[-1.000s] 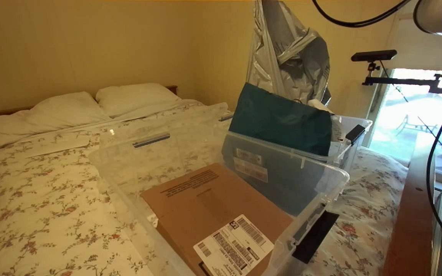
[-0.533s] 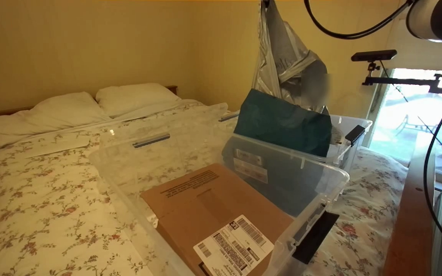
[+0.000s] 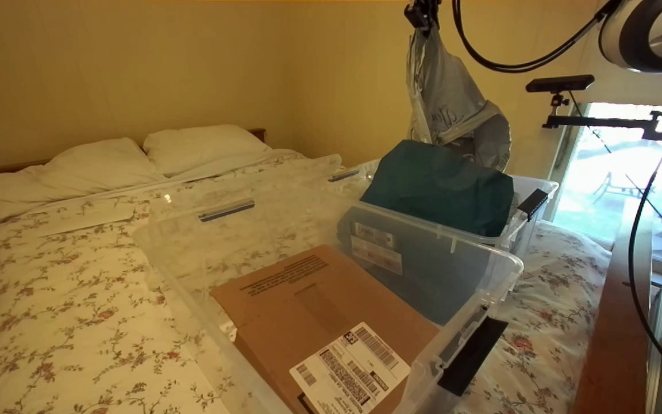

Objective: Move the lid to lean on the north side of the totes and pick up the grey plastic bag

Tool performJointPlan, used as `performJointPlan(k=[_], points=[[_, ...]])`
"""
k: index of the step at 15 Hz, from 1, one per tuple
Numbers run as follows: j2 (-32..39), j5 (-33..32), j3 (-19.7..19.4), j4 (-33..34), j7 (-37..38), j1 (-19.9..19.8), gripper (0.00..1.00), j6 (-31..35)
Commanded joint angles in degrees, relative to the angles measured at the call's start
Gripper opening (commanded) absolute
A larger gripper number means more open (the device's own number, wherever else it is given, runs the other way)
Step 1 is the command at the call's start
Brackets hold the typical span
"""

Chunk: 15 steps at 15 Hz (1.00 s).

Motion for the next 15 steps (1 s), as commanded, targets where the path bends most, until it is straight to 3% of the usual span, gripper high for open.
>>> performJointPlan(k=[1, 7, 8, 10, 12, 15], points=[[-2.40, 1.42, 1.60, -0.09, 1.43, 0.32, 0.60, 2.49], [-6.58, 14.11, 7.97, -0.14, 6.31, 1.97, 0.99, 3.40], [-7.12, 16.93, 8.93, -0.18, 7.03, 1.55, 1.00, 3.22], [-7.63, 13.91, 7.21, -2.24, 3.86, 2.49, 1.00, 2.48], [-5.91, 16.26, 7.88, 1.32, 5.32, 0.99, 1.00, 0.77], [-5.65, 16.26, 7.78, 1.45, 5.14, 1.16, 1.00, 4.53]])
